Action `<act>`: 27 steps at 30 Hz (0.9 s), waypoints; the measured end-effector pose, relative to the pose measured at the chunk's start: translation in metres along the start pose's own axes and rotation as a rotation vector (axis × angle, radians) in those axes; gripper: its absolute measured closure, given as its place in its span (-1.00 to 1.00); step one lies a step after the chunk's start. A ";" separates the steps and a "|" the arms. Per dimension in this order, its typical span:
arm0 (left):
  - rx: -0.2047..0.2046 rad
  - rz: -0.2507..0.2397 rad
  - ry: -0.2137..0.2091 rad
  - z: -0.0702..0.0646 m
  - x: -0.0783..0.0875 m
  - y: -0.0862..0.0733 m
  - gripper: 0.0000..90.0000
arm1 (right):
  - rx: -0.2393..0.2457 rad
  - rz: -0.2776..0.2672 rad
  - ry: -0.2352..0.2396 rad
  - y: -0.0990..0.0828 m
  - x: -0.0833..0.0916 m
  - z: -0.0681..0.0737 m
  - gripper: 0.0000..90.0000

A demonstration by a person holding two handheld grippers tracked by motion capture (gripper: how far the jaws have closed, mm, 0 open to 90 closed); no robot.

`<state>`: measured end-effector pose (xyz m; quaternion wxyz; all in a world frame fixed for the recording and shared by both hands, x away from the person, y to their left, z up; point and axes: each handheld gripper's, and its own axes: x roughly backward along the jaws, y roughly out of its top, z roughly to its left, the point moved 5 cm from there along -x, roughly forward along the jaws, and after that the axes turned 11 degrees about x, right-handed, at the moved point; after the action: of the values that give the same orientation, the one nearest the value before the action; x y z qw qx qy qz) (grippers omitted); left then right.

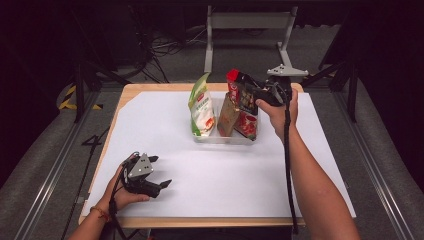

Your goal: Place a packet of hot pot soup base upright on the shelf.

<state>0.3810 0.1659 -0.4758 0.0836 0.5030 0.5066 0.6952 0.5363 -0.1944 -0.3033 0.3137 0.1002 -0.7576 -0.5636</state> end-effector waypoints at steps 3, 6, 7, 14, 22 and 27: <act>0.005 0.000 0.000 0.000 0.000 0.000 -0.78 | 0.015 0.003 -0.003 -0.003 0.004 0.001 0.34; 0.005 0.003 0.002 0.000 -0.001 0.000 -0.78 | 0.017 0.007 -0.001 -0.006 0.006 0.001 0.32; 0.005 0.004 0.001 0.000 -0.001 0.000 -0.78 | 0.021 0.007 -0.004 -0.008 0.007 0.001 0.32; -0.001 0.005 0.003 0.000 -0.001 0.000 -0.78 | 0.051 -0.013 -0.003 -0.012 0.022 0.001 0.28; -0.004 0.002 0.002 -0.001 -0.001 0.001 -0.78 | 0.047 -0.030 0.026 -0.023 0.042 -0.001 0.43; -0.002 -0.004 0.006 -0.001 0.000 0.002 -0.78 | 0.079 -0.004 0.030 -0.041 0.050 0.003 0.64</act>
<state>0.3810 0.1643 -0.4747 0.0840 0.5000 0.5070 0.6971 0.4868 -0.2313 -0.3233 0.3195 0.1227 -0.7743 -0.5322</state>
